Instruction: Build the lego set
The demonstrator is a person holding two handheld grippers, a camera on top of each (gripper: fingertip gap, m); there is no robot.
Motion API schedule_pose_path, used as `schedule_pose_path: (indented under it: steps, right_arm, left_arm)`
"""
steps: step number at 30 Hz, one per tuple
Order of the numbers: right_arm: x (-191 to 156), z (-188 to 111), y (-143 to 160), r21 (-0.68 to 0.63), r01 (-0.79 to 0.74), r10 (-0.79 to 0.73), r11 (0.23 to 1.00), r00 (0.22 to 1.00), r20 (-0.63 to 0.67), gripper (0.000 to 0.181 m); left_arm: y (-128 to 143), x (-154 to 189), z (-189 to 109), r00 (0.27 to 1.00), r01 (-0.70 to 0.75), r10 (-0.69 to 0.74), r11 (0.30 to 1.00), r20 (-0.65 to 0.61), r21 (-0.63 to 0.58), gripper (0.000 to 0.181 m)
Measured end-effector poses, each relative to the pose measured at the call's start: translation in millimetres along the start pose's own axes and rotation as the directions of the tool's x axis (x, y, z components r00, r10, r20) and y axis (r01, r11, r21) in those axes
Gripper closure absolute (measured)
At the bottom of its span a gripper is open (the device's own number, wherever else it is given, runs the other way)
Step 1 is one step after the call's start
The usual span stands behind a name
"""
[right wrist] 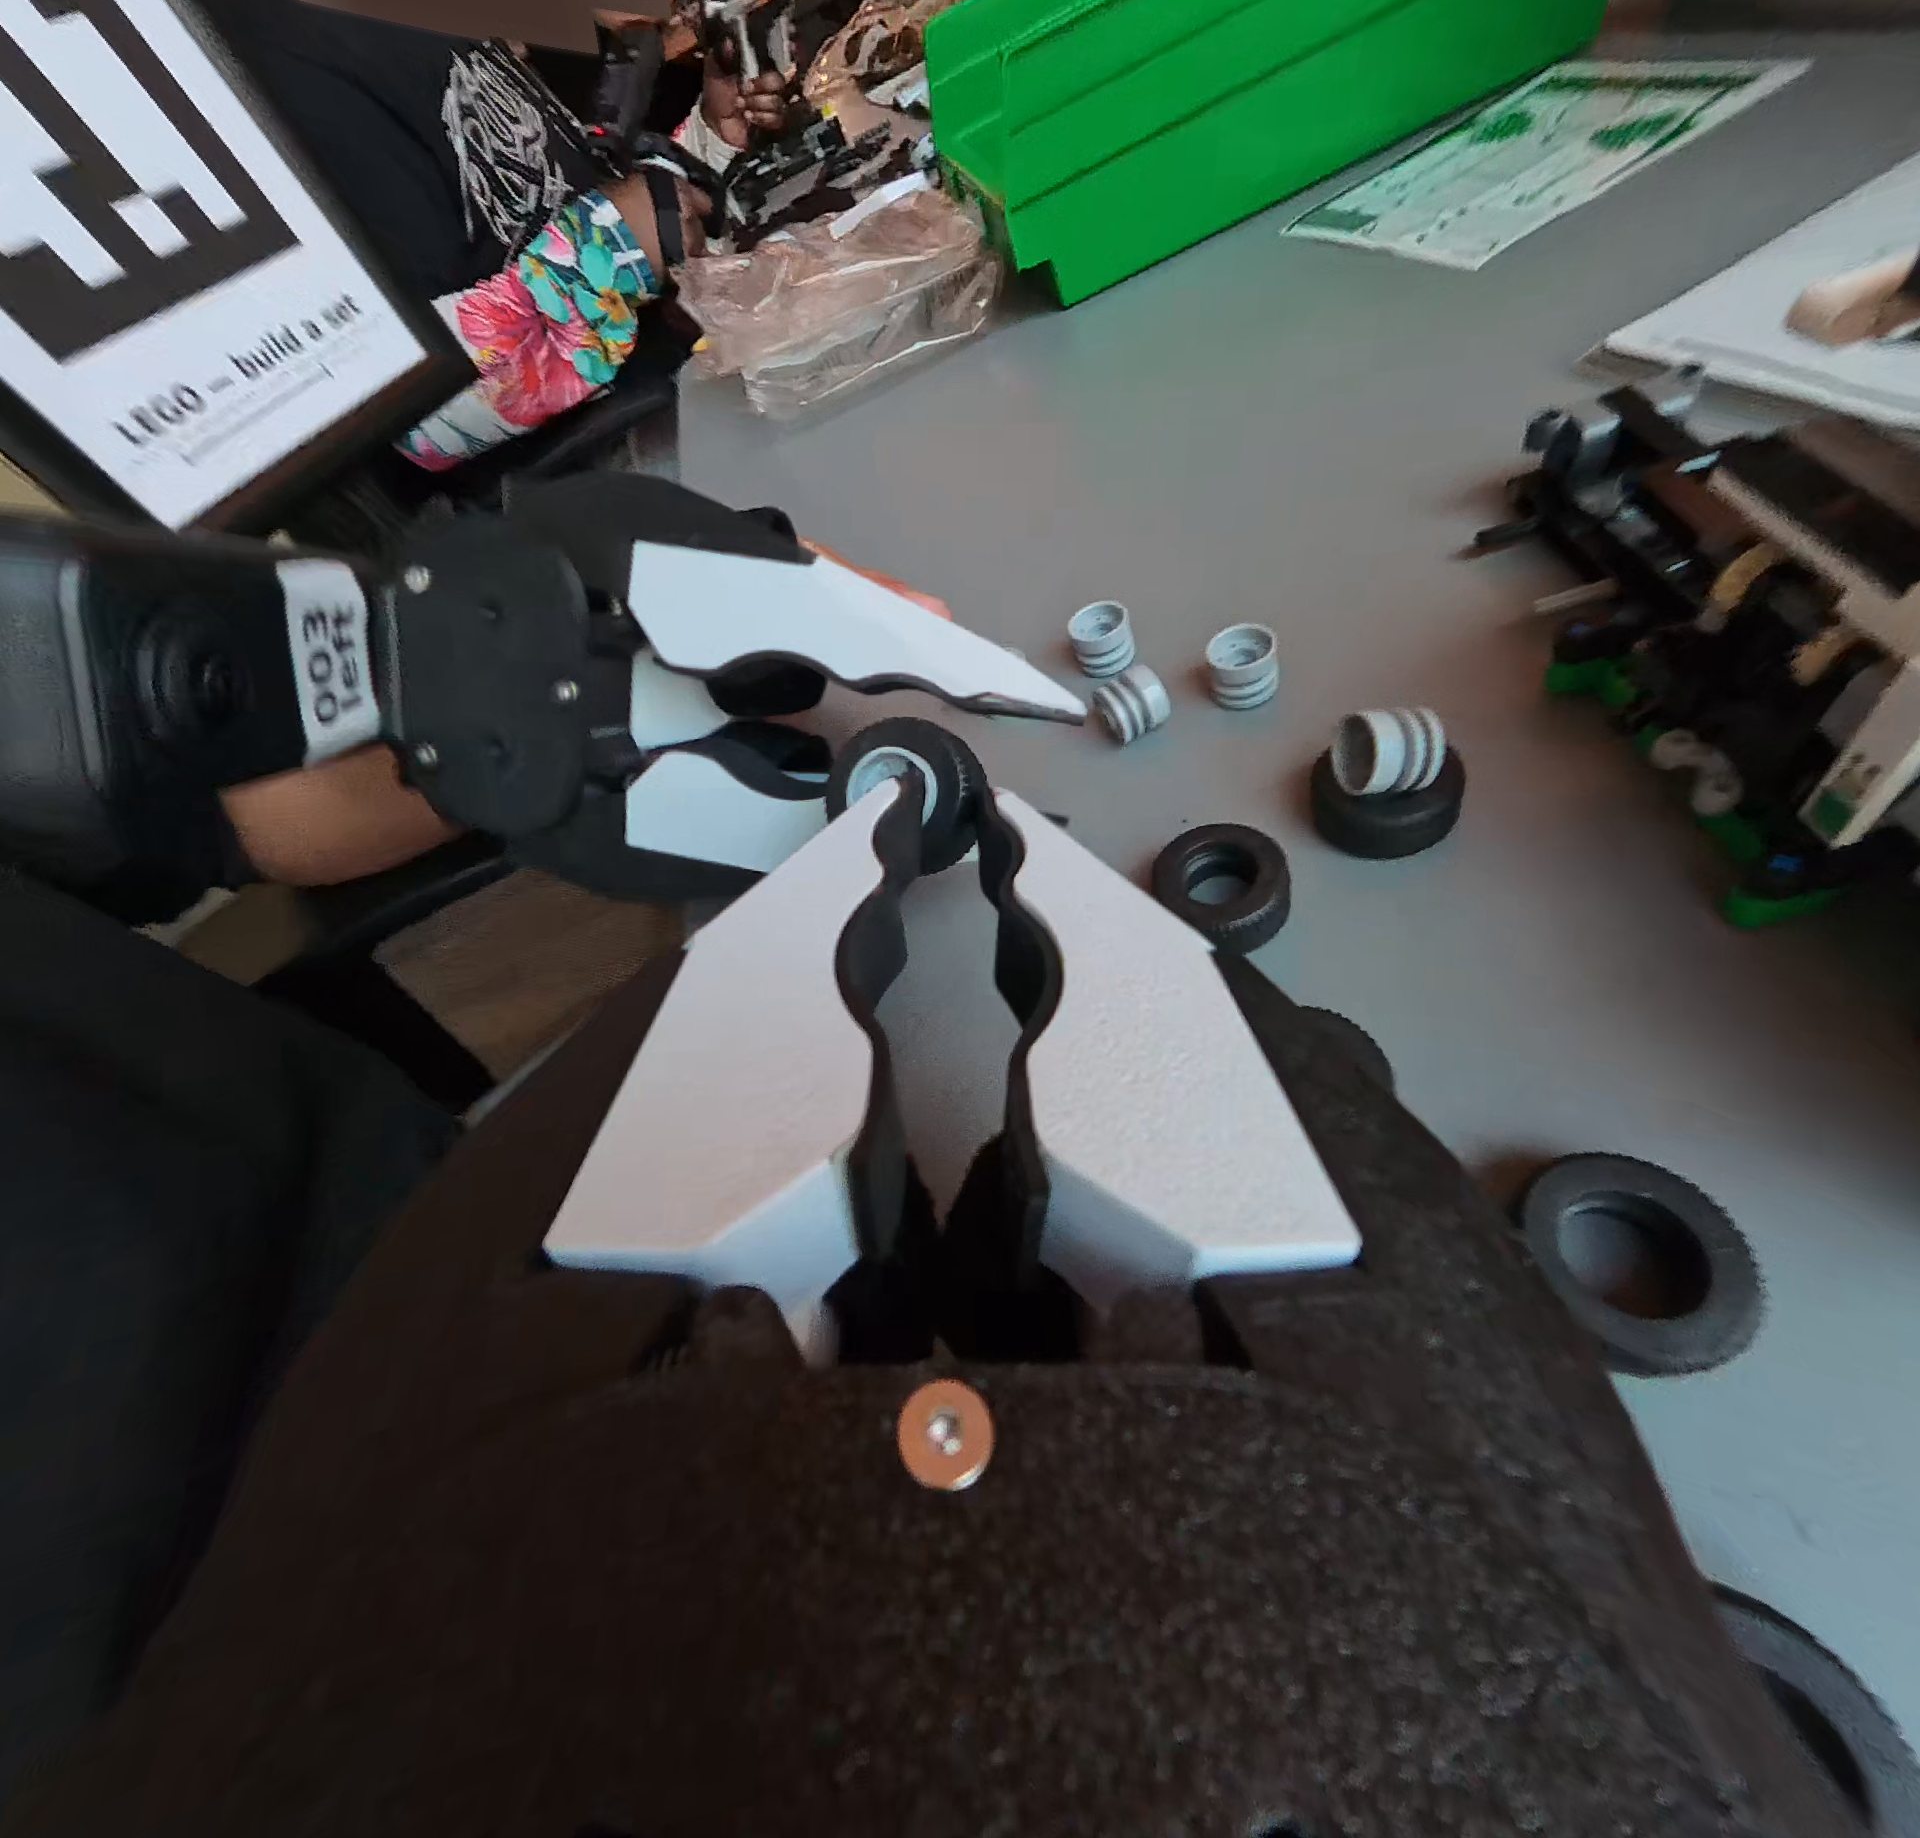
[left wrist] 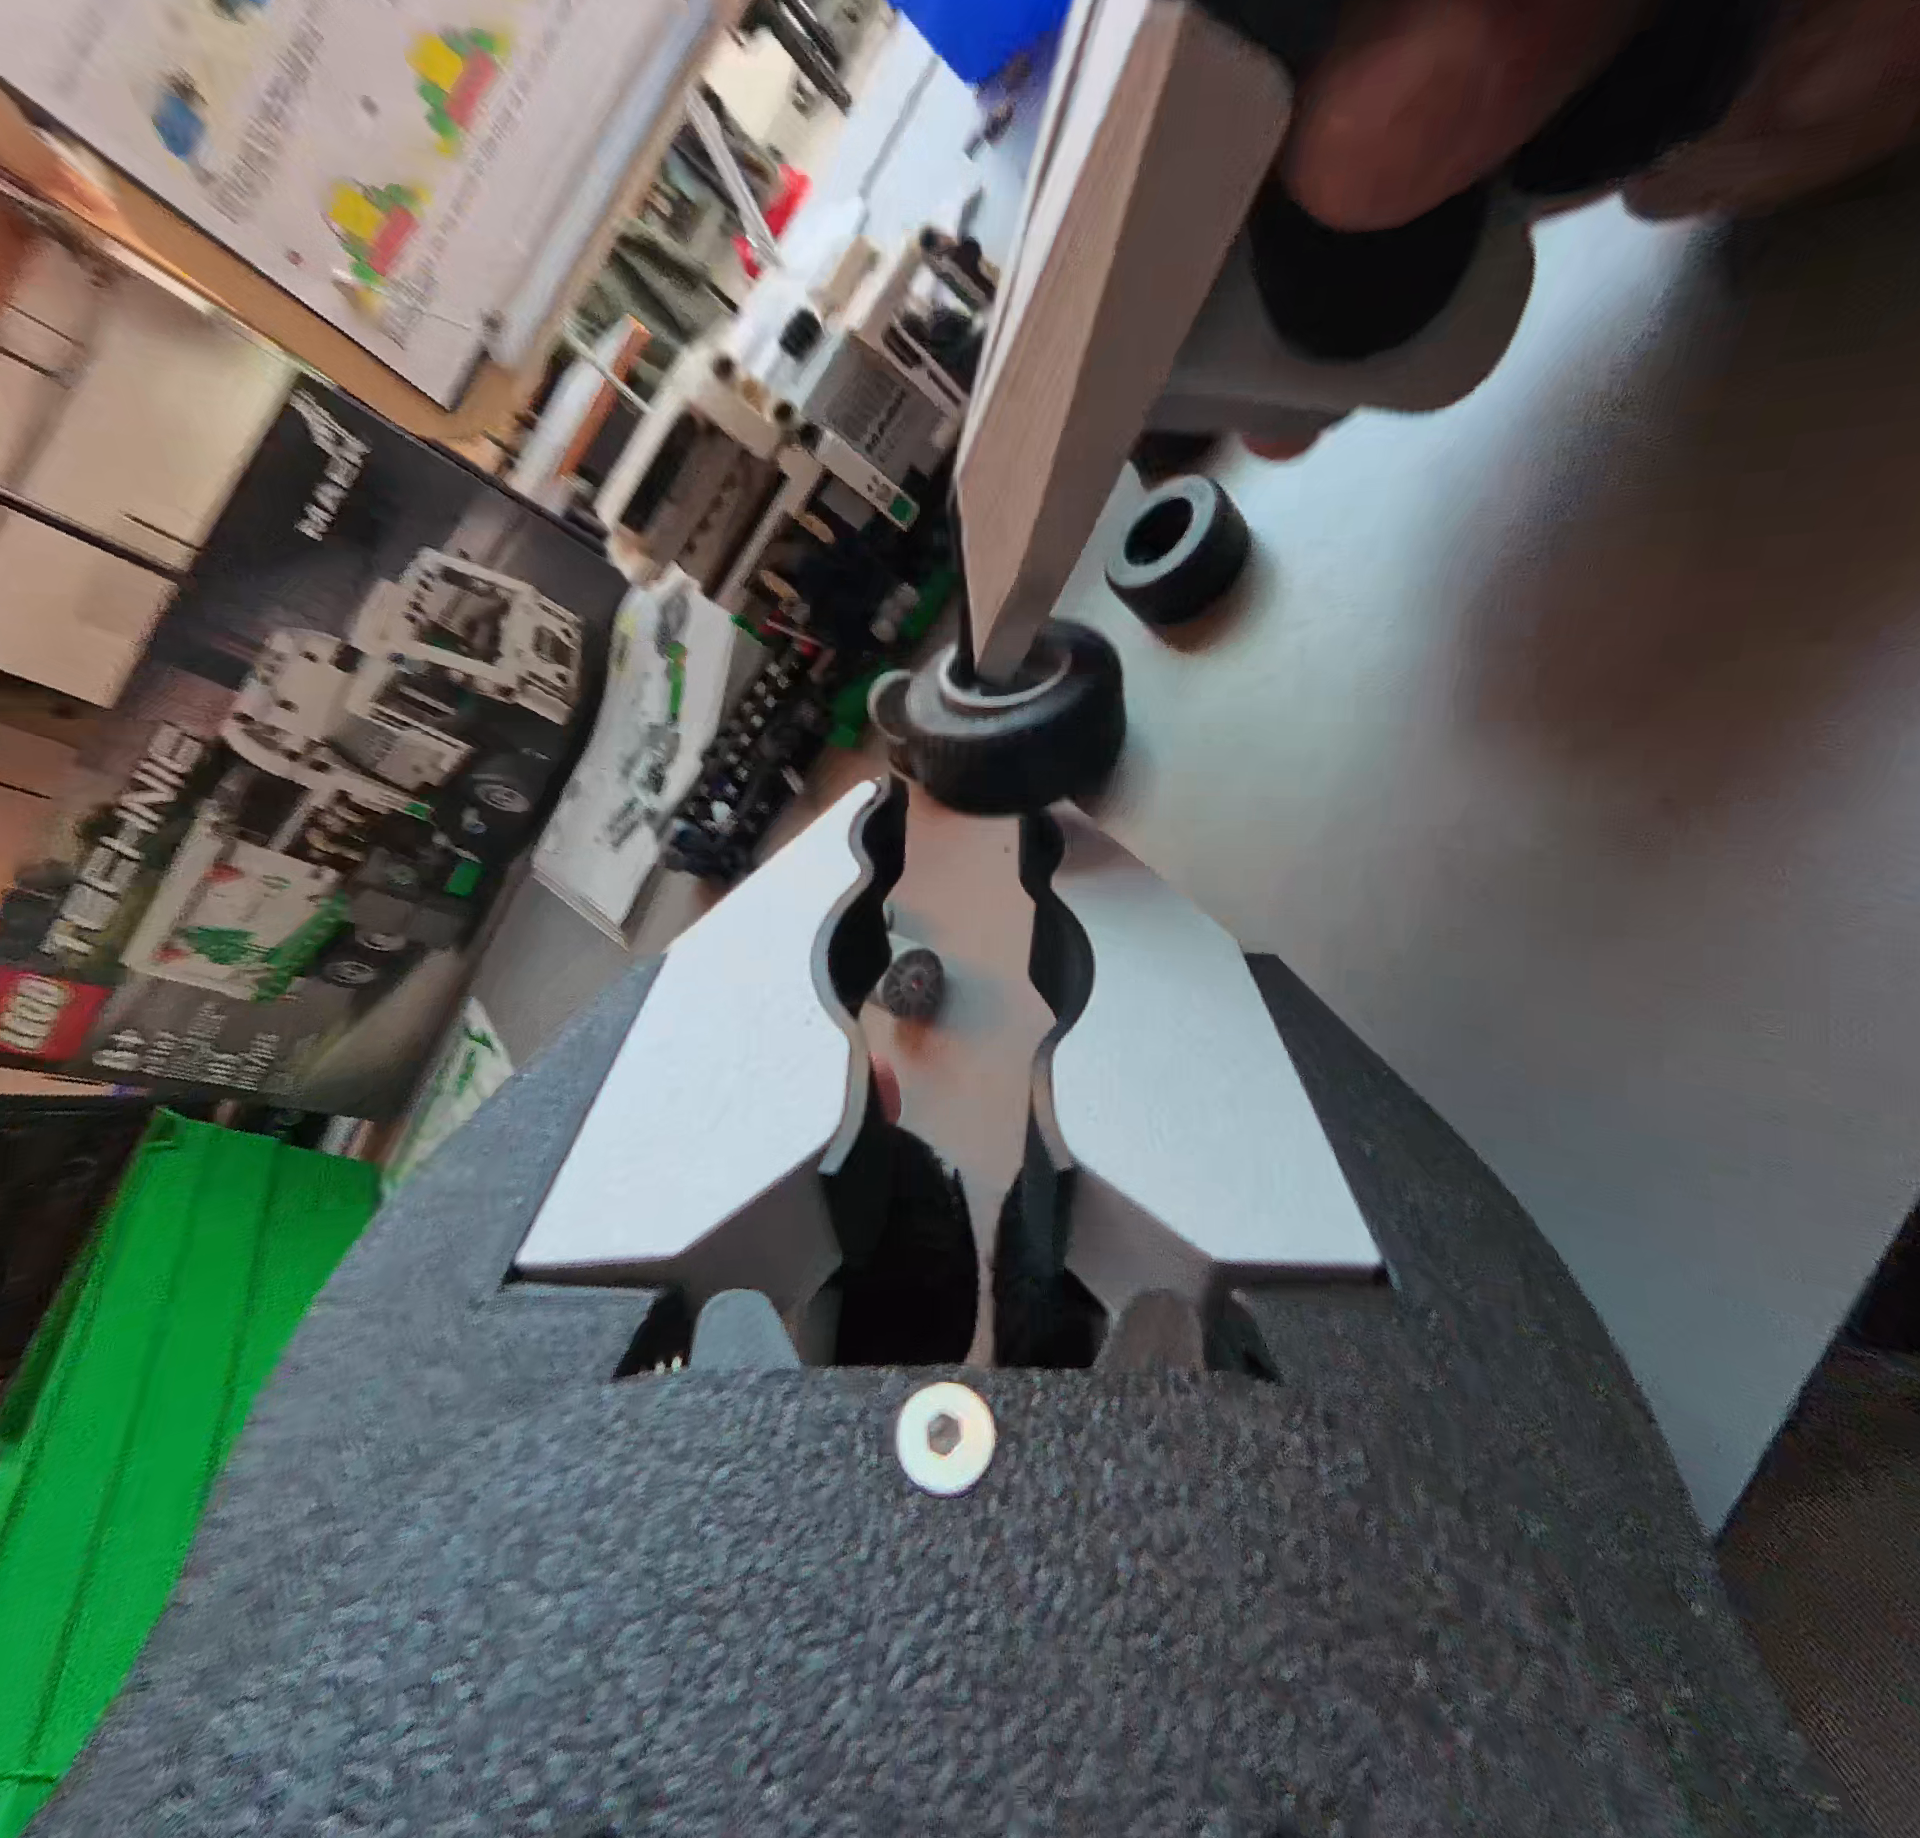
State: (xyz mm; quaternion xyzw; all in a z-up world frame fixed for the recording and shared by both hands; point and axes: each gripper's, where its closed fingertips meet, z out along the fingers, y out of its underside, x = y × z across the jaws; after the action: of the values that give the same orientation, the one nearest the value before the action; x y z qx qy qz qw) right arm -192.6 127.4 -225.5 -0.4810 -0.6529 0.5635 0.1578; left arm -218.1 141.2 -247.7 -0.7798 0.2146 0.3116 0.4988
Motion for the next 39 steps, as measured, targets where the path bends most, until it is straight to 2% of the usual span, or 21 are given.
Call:
schedule_pose_path:
  steps: [1,3,5,7,8,9,11,17,20,22,23,27,30,32,33,35,37,39]
  right_arm:
    - [3,-2,-1,-0.004,0.049,-0.049,0.999,0.998,-0.041,0.172]
    - [9,-8,-4,-0.012,0.149,-0.149,0.989,0.980,-0.132,0.172]
    - [6,-13,-10,-0.007,0.318,-0.313,0.948,0.927,-0.206,0.172]
    - [-3,-14,-16,-0.005,0.470,-0.454,0.883,0.851,-0.264,0.172]
    - [-10,-13,-17,-0.007,0.520,-0.503,0.854,0.822,-0.265,0.172]
    - [-12,-14,-20,-0.012,0.556,-0.534,0.831,0.793,-0.294,0.172]
    - [-16,-13,-20,-0.026,0.592,-0.571,0.806,0.765,-0.296,0.172]
    - [-21,-14,-14,-0.026,0.639,-0.622,0.769,0.739,-0.258,0.172]
    - [-32,-10,-9,-0.034,0.713,-0.700,0.701,0.677,-0.227,0.172]
    - [-32,-8,-7,-0.054,0.734,-0.723,0.677,0.650,-0.231,0.172]
    - [-33,-7,-5,-0.052,0.717,-0.708,0.695,0.671,-0.222,0.172]
    - [-34,-6,-8,0.037,0.549,-0.538,0.835,0.829,-0.154,0.167]
    - [-39,-11,-13,0.134,0.285,-0.293,0.949,0.955,0.044,0.157]
    - [-49,-13,-17,0.170,0.139,-0.171,0.976,0.967,0.192,0.150]
    - [-53,-13,-18,0.173,0.131,-0.168,0.976,0.960,0.222,0.153]
    - [-56,-16,-26,0.223,0.180,-0.221,0.958,0.959,0.178,0.166]
    - [-58,-17,-26,0.209,0.219,-0.254,0.953,0.954,0.161,0.166]
    - [-56,-17,-22,0.176,0.220,-0.249,0.959,0.954,0.164,0.166]
  left_arm:
    - [7,1,0,0.998,0.034,-0.036,0.999,-0.046,-0.036,0.161]
    - [16,1,-6,0.982,0.142,-0.150,0.987,-0.118,-0.074,0.163]
    - [10,5,-15,0.901,0.342,-0.351,0.936,-0.255,-0.080,0.159]
    - [-17,7,-30,0.722,0.577,-0.531,0.816,-0.443,-0.037,0.154]
    - [-28,8,-37,0.629,0.656,-0.573,0.754,-0.525,-0.038,0.151]
    - [-32,9,-39,0.567,0.697,-0.598,0.715,-0.567,-0.057,0.150]
    - [-34,10,-41,0.507,0.726,-0.610,0.683,-0.609,-0.079,0.147]
    - [-41,9,-53,0.411,0.773,-0.602,0.628,-0.685,-0.089,0.148]
    - [-45,8,-56,0.361,0.794,-0.594,0.600,-0.719,-0.097,0.163]
    - [-44,9,-56,0.361,0.788,-0.592,0.607,-0.720,-0.104,0.164]
    - [-42,11,-57,0.372,0.775,-0.585,0.623,-0.721,-0.106,0.164]
    - [-40,6,-59,0.425,0.764,-0.569,0.642,-0.704,-0.057,0.165]
    - [-47,-4,-66,0.452,0.784,-0.537,0.620,-0.712,0.031,0.165]
    - [-57,-11,-74,0.436,0.813,-0.515,0.577,-0.738,0.078,0.166]
    - [-60,-10,-76,0.445,0.812,-0.500,0.576,-0.743,0.099,0.166]
    - [-63,-6,-76,0.487,0.787,-0.479,0.604,-0.730,0.128,0.166]
    - [-64,-5,-77,0.512,0.774,-0.466,0.615,-0.721,0.152,0.166]
    - [-63,-2,-75,0.582,0.723,-0.445,0.666,-0.681,0.182,0.166]
